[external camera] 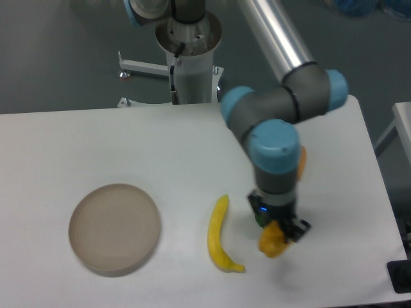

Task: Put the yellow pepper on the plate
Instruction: 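Carry the held yellow pepper with the gripper over to the beige plate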

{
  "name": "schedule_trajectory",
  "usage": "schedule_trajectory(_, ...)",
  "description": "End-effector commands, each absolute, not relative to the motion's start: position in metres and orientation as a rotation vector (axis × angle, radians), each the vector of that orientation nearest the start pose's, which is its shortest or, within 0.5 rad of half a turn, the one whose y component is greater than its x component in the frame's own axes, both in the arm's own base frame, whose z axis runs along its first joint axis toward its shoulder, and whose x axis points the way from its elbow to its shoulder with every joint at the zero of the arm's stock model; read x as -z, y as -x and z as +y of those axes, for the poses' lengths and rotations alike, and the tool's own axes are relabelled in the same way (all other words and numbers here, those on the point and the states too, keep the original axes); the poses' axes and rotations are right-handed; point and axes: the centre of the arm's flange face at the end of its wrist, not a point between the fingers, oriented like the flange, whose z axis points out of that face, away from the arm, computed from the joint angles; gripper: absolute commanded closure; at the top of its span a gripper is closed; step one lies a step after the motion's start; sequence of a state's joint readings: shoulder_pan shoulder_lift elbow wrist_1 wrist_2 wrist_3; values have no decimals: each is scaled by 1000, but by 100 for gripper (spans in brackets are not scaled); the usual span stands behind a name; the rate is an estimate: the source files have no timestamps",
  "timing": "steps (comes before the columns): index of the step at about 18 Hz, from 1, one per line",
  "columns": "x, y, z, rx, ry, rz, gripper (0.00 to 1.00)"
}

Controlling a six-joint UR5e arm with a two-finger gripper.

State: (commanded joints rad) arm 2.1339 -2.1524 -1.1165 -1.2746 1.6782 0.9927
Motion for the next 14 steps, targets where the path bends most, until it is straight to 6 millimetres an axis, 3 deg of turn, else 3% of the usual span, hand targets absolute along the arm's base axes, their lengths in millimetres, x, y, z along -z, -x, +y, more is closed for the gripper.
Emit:
schedule_trajectory(4, -384, 230, 688, -251, 3048, 581, 55)
schedule_trajectory(9, -363, 160, 682, -188, 3109, 496, 55)
schedule_trajectory(11, -356, 129, 688, -183, 3113, 475, 55)
schedule_trajectory(14, -341, 101, 701, -156, 3124, 381, 55)
